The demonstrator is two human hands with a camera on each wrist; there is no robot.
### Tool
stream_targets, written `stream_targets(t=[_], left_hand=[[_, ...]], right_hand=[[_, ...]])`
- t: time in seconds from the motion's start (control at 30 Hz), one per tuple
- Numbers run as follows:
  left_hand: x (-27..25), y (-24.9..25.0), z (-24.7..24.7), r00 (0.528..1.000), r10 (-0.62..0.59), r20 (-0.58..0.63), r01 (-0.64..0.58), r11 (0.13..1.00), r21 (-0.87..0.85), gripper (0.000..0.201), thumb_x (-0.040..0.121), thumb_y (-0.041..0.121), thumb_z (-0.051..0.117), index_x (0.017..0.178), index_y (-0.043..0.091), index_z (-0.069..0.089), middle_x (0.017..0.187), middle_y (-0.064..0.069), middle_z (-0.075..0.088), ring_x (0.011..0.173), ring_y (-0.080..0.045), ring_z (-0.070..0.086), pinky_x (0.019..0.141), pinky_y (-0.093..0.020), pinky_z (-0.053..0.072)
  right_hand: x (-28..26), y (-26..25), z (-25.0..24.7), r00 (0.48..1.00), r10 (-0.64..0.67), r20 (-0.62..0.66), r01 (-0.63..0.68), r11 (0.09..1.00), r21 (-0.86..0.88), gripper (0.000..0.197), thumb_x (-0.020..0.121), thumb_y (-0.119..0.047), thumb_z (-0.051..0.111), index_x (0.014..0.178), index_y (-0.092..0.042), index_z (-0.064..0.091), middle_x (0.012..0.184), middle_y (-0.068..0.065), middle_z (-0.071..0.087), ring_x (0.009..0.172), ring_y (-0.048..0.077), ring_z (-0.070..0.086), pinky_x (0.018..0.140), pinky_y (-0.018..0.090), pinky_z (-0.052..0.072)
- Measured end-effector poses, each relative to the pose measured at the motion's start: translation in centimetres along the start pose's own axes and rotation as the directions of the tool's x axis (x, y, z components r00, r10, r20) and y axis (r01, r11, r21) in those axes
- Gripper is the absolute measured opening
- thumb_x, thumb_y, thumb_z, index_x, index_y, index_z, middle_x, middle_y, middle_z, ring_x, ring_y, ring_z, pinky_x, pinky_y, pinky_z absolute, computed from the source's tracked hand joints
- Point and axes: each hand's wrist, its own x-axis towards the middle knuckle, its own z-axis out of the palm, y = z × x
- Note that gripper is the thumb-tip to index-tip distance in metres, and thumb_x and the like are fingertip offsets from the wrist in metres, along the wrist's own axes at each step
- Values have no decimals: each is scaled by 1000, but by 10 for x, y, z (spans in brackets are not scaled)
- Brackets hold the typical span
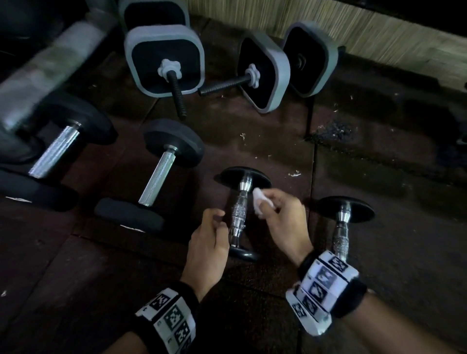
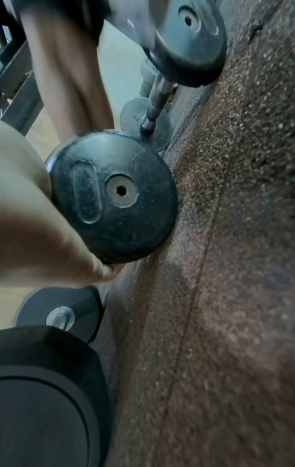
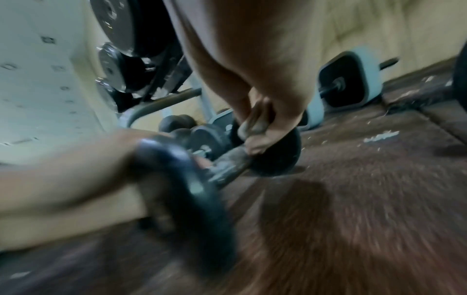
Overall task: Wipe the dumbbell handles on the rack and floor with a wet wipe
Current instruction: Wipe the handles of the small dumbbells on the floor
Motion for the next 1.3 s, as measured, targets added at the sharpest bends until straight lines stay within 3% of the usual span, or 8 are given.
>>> stream_targets(t=[0.07, 0.4, 0.6, 0.83, 0.93, 1.1, 1.2, 1.3], left_hand=[[0, -1, 0, 1000, -1, 0, 1, 1000, -2, 19, 94, 24, 41, 109, 29, 51, 82, 8, 63, 79, -1, 59, 72, -19, 44], [-1, -2, -3, 999, -45, -23, 43, 997, -66, 29, 85, 34, 36, 109, 30, 53, 87, 6, 66, 81, -9, 63, 75, -30, 50], [-2, -2, -3, 999, -25, -26, 23, 998, -60, 18, 96, 24, 40, 108, 27, 53, 80, 4, 64, 76, -3, 59, 65, -8, 41], [0, -4, -6, 999, -41, -32, 39, 996, -75, 26, 84, 33, 35, 103, 32, 53, 78, 3, 65, 75, -4, 60, 67, -15, 42], [-2, -3, -3, 999, -39, -26, 37, 997, -63, 26, 86, 33, 36, 105, 32, 53, 79, 4, 65, 74, -4, 60, 70, -25, 46], [-4, 0, 1, 1000, -5, -10, 5, 1000, -18, 26, 88, 33, 34, 107, 33, 51, 77, 1, 64, 74, -7, 59, 77, -37, 48], [-5, 1, -2, 1000, -12, -21, 11, 999, -33, 25, 87, 34, 34, 106, 34, 51, 77, -1, 64, 76, -8, 59, 77, -35, 48], [-5, 0, -5, 1000, -23, -5, 22, 999, -45, 25, 87, 34, 33, 106, 34, 51, 79, 0, 64, 77, -6, 59, 73, -30, 48]], right_hand=[[12, -7, 6, 997, -70, -40, 65, 989, -132, 11, 93, -14, 67, 96, -21, 75, 86, -7, 73, 80, 6, 66, 72, 6, 42], [-30, -18, 1, 876, -90, 474, 118, 993, -30, 10, 92, -24, 72, 85, -20, 77, 81, -6, 75, 76, 10, 67, 72, 23, 51], [2, -16, -4, 991, -119, 57, 122, 991, -50, 13, 93, -14, 67, 95, -24, 74, 85, -14, 73, 82, -4, 65, 71, 9, 46], [-30, 2, 2, 918, -73, 391, 103, 993, -56, 10, 89, -19, 74, 83, -26, 75, 82, -14, 74, 80, 4, 69, 88, 40, 54], [-22, -7, -8, 861, -70, 503, 88, 996, -11, 8, 89, -17, 76, 90, -25, 79, 89, -12, 77, 86, 8, 71, 88, 36, 55], [22, -30, -7, 976, -190, 105, 200, 975, -96, 7, 95, -23, 67, 91, -25, 73, 76, -8, 71, 70, 2, 65, 71, 24, 52], [31, -27, 6, 964, -150, 221, 212, 932, -295, 15, 97, -21, 63, 106, -24, 74, 83, 1, 73, 76, 17, 68, 74, 28, 52], [25, -22, 8, 931, -127, 342, 216, 947, -236, 20, 97, -14, 61, 111, -20, 75, 76, -10, 66, 67, 0, 60, 68, 17, 43]])
